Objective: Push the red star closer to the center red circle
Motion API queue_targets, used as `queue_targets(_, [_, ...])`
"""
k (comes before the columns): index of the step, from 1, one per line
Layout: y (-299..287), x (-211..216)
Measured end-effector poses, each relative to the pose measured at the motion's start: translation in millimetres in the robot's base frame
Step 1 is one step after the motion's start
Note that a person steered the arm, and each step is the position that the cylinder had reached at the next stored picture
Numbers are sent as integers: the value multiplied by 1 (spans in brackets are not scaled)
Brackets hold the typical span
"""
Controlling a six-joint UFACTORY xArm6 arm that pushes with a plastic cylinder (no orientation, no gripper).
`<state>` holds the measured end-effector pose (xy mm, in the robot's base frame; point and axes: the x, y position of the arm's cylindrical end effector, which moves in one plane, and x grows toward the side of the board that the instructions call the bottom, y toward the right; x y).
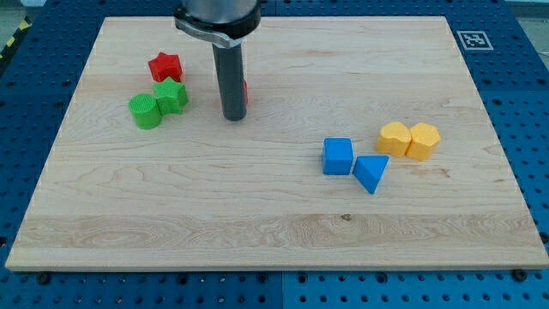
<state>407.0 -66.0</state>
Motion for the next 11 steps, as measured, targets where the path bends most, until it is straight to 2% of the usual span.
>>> queue_targets(2, [-3, -30])
queue_targets(3, [-3, -30])
queue_targets(5, [-12, 49])
queue_targets(6, [-85, 67])
queue_targets(7, [-170, 61])
queue_targets(8, [-227, 24])
queue_targets(9, [-215, -30])
queue_targets(10, [-165, -70])
queue_targets(11, [-164, -70])
